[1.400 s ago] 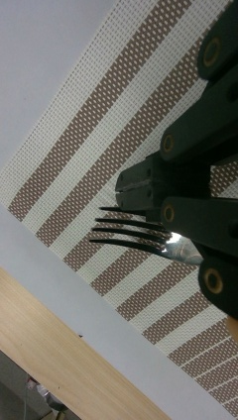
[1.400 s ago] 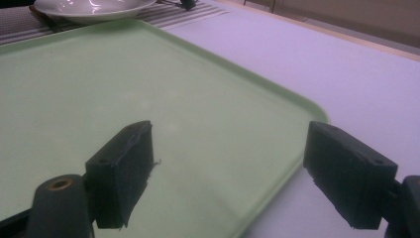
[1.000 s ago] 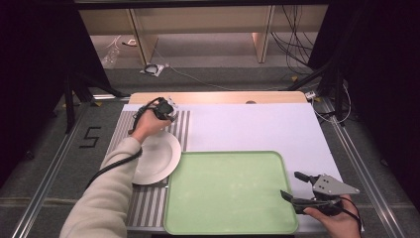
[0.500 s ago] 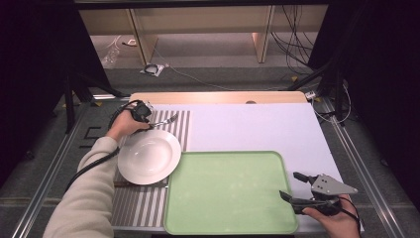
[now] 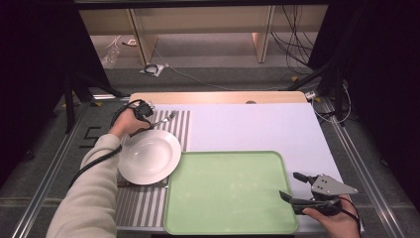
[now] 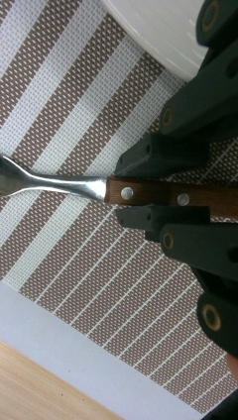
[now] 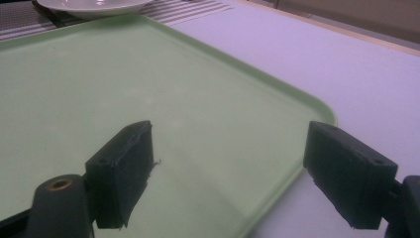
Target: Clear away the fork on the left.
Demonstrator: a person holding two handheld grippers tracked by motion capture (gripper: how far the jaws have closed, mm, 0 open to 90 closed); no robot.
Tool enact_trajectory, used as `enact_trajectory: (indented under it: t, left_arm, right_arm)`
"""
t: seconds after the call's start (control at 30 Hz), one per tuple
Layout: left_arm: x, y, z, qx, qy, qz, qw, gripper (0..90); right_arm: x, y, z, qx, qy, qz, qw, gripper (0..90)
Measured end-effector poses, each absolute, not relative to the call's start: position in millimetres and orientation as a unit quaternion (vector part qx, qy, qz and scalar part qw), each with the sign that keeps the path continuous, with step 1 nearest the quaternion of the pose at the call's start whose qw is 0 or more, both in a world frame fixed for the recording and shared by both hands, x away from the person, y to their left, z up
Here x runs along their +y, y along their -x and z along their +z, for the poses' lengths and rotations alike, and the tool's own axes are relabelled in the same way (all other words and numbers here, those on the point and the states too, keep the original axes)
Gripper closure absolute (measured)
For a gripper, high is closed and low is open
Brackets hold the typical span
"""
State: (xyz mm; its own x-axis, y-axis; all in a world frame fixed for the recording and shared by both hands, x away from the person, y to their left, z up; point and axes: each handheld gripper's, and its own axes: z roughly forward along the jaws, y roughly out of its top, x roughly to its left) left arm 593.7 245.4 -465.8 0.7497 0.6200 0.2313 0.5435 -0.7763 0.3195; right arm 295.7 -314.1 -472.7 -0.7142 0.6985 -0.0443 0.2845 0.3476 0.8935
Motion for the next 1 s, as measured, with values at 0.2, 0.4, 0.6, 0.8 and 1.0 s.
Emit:
enact_trajectory:
  t: [0.2,0.4,0.6,0.8,1.0]
  left_arm:
    - [241.1,-593.9,-465.5,0.314,-0.929,0.167,0.102,76.7]
    - [237.8,-592.6,-465.5,0.318,-0.927,0.174,0.094,77.1]
    - [238.1,-591.6,-465.5,0.326,-0.924,0.176,0.096,77.3]
    - [239.7,-590.5,-464.9,0.338,-0.919,0.176,0.106,77.4]
    - [240.2,-591.7,-463.0,0.340,-0.915,0.188,0.107,77.4]
  right_arm:
    - [-314.2,-295.4,-472.5,0.792,-0.310,0.480,0.215,20.5]
    - [-314.0,-295.3,-472.6,0.791,-0.309,0.481,0.215,20.6]
    - [-313.7,-295.6,-472.5,0.789,-0.310,0.484,0.216,20.6]
    - [-313.8,-295.8,-472.4,0.788,-0.309,0.486,0.218,20.6]
    - [-313.7,-295.7,-472.3,0.788,-0.309,0.486,0.219,20.5]
